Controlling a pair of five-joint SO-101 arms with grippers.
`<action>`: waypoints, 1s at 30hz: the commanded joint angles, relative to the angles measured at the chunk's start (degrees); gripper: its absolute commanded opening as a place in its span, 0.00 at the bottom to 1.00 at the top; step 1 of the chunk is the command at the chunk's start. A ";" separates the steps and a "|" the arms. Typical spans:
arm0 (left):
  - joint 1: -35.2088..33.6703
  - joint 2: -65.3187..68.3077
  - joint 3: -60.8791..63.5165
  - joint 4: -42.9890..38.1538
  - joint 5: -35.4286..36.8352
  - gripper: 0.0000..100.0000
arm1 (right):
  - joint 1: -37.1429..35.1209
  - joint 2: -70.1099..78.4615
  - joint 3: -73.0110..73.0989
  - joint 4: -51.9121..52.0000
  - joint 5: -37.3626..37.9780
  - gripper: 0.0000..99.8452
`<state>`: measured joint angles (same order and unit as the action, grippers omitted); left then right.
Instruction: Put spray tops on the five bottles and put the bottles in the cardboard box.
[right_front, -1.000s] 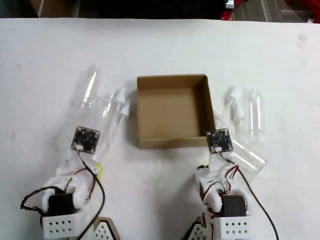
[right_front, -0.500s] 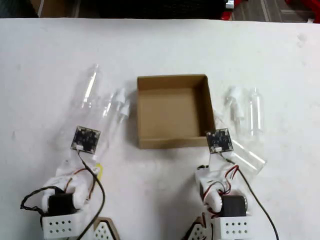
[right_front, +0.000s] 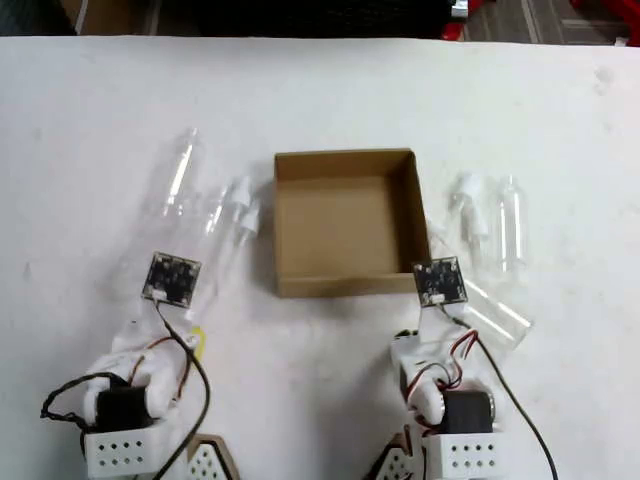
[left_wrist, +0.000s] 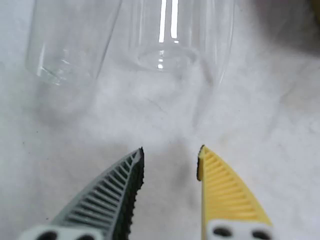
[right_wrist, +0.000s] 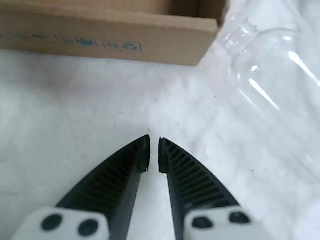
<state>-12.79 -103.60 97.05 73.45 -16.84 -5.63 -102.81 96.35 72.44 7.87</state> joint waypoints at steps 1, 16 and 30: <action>-0.84 -0.22 -0.09 0.00 0.62 0.17 | 0.48 -0.31 0.53 0.31 0.53 0.02; -0.84 -0.22 -0.09 0.00 0.62 0.17 | 0.48 -0.31 0.53 0.31 0.53 0.02; -0.84 -0.22 -0.09 0.00 0.62 0.17 | 0.48 -0.31 0.53 0.31 0.53 0.02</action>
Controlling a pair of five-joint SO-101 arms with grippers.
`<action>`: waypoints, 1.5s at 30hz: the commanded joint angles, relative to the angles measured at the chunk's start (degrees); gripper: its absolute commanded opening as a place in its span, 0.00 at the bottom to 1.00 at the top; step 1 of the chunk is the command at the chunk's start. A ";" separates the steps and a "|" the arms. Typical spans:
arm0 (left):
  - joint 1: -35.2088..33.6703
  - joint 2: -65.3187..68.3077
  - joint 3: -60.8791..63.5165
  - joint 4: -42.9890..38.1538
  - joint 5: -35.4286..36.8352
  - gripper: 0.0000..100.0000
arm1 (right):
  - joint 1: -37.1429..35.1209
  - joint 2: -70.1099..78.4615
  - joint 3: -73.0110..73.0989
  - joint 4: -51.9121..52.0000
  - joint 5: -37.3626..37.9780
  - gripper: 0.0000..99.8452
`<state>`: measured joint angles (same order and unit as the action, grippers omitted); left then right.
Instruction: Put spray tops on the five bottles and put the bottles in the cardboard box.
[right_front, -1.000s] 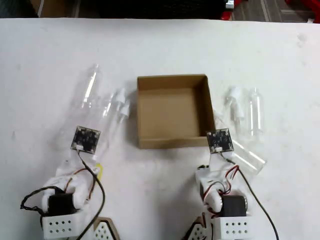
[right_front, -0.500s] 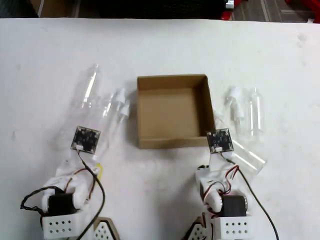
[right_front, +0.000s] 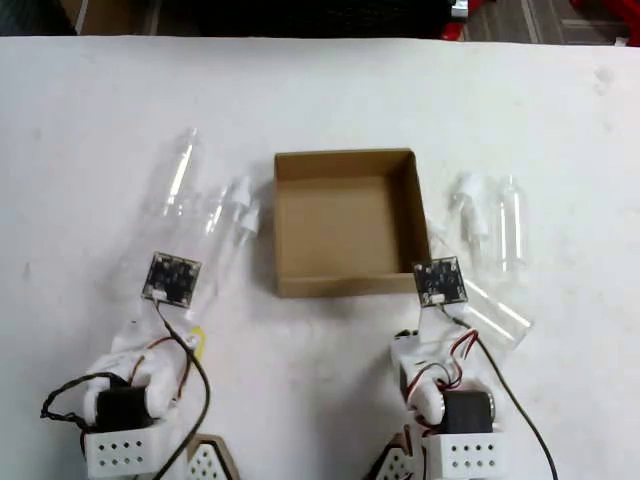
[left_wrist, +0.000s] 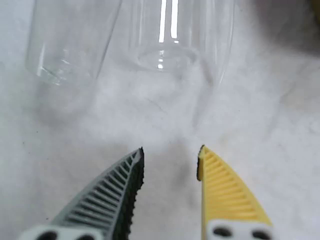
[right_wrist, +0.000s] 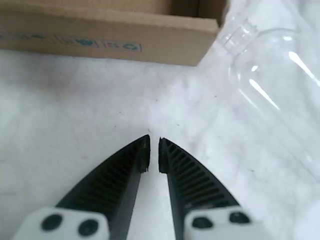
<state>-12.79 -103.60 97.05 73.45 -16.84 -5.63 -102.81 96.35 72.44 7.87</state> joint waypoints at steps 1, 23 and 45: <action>-0.84 -0.22 -0.09 0.00 0.62 0.17 | 0.48 -0.31 0.53 0.31 0.53 0.02; -0.84 -0.22 -0.09 0.00 0.62 0.17 | 0.48 -0.31 0.53 0.31 0.53 0.02; 1.01 -0.22 -0.09 0.00 0.88 0.17 | -2.07 -0.31 0.53 0.40 0.53 0.02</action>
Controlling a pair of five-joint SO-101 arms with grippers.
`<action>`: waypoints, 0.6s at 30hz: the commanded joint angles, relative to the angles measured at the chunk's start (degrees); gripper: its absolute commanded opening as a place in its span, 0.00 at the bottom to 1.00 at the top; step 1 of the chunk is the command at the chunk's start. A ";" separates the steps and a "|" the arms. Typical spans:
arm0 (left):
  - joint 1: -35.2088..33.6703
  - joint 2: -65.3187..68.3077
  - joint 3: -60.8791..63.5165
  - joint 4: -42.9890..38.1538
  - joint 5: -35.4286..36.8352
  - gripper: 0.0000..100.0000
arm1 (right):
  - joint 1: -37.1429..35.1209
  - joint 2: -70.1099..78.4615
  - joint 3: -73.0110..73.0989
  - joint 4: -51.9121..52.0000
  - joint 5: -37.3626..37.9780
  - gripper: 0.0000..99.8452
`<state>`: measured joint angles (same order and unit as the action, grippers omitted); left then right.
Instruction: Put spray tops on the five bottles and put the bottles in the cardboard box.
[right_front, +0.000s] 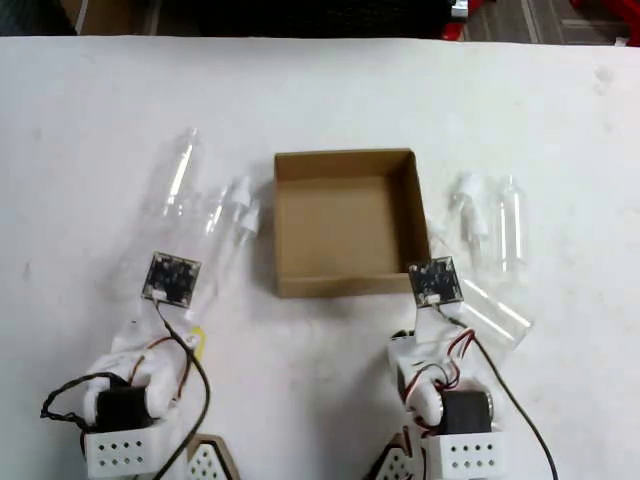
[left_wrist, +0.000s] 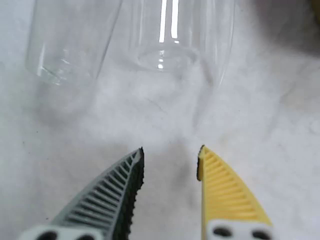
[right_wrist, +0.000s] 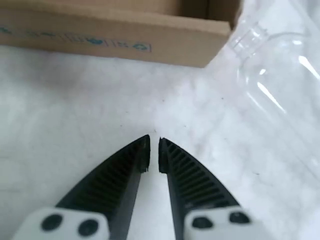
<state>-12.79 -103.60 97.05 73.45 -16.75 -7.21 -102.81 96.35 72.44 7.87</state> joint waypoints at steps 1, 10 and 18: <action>1.01 -0.22 -0.09 0.00 0.79 0.17 | -0.48 -0.31 0.53 0.40 0.53 0.02; 1.10 -0.31 -0.09 -0.09 0.79 0.17 | -0.48 -0.31 0.53 0.40 0.53 0.02; -4.26 -0.31 -10.20 1.85 0.35 0.17 | -0.40 -0.31 0.53 0.40 0.53 0.02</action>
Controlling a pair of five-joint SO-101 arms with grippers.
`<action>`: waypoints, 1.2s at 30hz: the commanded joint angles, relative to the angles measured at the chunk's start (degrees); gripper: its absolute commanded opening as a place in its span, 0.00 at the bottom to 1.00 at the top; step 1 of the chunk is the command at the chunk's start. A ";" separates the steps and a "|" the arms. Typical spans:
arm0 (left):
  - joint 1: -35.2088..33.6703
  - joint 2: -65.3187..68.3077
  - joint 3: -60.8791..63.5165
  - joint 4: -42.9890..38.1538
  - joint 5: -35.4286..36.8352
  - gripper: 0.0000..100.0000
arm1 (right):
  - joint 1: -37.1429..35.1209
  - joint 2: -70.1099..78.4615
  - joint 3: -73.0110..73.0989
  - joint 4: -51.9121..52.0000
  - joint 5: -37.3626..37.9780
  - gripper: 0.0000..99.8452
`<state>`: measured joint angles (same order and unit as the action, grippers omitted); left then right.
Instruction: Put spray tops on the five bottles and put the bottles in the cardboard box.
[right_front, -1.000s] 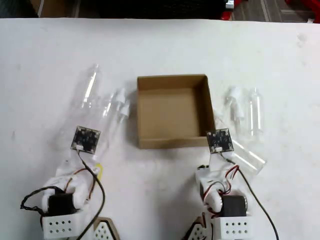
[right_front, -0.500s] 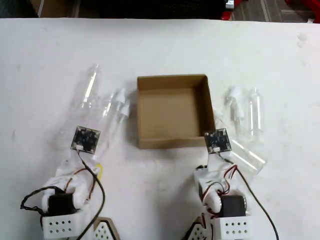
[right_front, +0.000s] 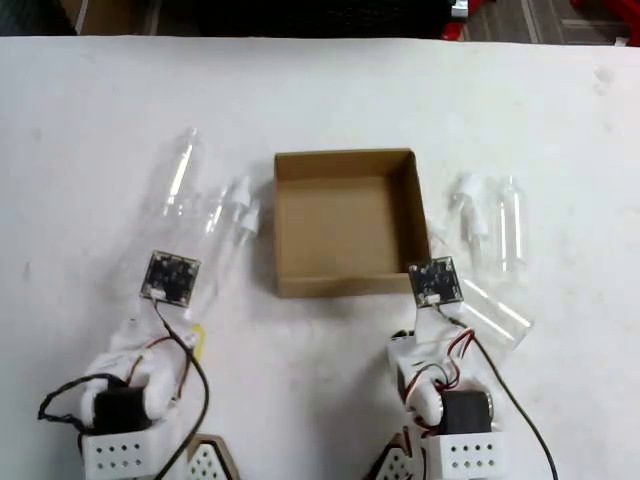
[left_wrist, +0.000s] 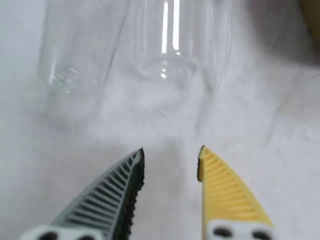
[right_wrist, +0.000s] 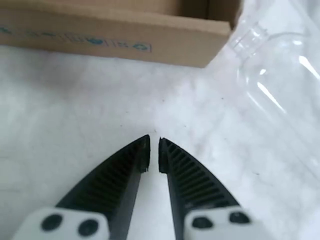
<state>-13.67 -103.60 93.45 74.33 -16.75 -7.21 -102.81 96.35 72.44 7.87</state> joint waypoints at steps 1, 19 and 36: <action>-4.70 -0.31 -8.70 0.88 0.35 0.17 | -0.31 -0.31 0.53 0.40 0.53 0.02; -1.45 0.75 -41.41 3.25 -16.18 0.17 | -0.13 -0.31 0.53 0.40 0.53 0.02; 11.03 67.56 -78.51 14.42 -17.67 0.17 | -0.04 -0.31 0.53 0.40 0.44 0.02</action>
<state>-5.93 -47.60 25.32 86.20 -34.07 -7.21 -102.81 96.35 72.44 7.87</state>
